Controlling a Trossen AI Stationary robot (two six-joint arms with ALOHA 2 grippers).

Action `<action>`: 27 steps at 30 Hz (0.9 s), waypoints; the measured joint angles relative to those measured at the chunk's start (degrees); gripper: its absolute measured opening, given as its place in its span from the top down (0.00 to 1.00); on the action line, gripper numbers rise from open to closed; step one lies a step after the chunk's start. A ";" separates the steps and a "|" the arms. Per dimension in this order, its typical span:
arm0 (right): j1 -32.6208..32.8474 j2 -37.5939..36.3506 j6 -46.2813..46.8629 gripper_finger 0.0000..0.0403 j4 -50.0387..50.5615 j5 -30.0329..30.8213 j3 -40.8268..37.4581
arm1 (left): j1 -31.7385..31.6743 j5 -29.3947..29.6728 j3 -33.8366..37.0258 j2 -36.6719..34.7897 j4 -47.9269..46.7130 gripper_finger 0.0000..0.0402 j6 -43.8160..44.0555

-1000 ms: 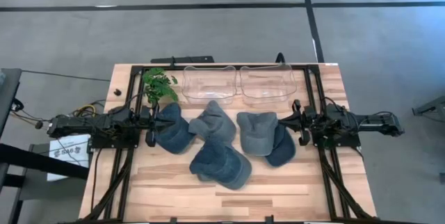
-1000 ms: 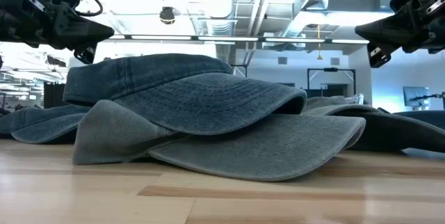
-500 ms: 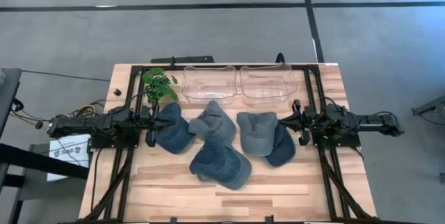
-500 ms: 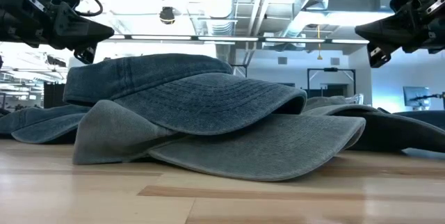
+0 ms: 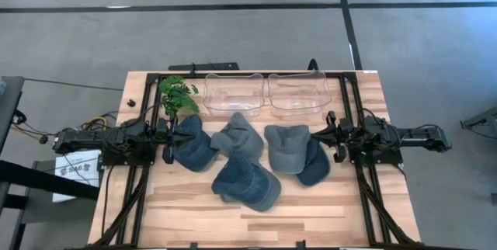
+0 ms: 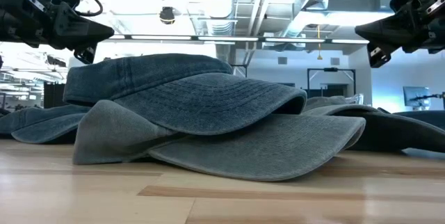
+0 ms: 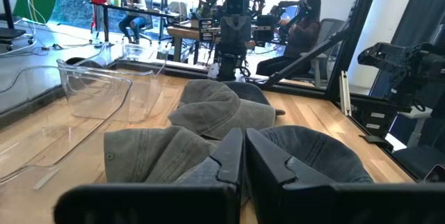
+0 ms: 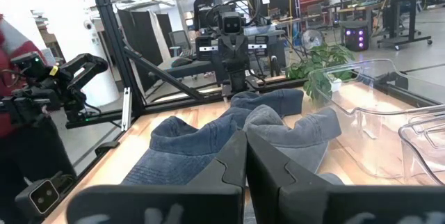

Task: Pick & Place hat

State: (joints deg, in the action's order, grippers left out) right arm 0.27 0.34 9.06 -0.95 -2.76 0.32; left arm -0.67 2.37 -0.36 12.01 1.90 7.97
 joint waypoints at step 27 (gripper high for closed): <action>0.00 0.02 0.00 1.00 0.00 0.00 0.00 | 0.00 1.07 0.01 -0.01 1.02 0.97 8.54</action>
State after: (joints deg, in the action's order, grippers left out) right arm 0.27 0.36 9.06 -0.95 -2.76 0.31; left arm -0.67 3.44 -0.35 12.00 2.92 16.51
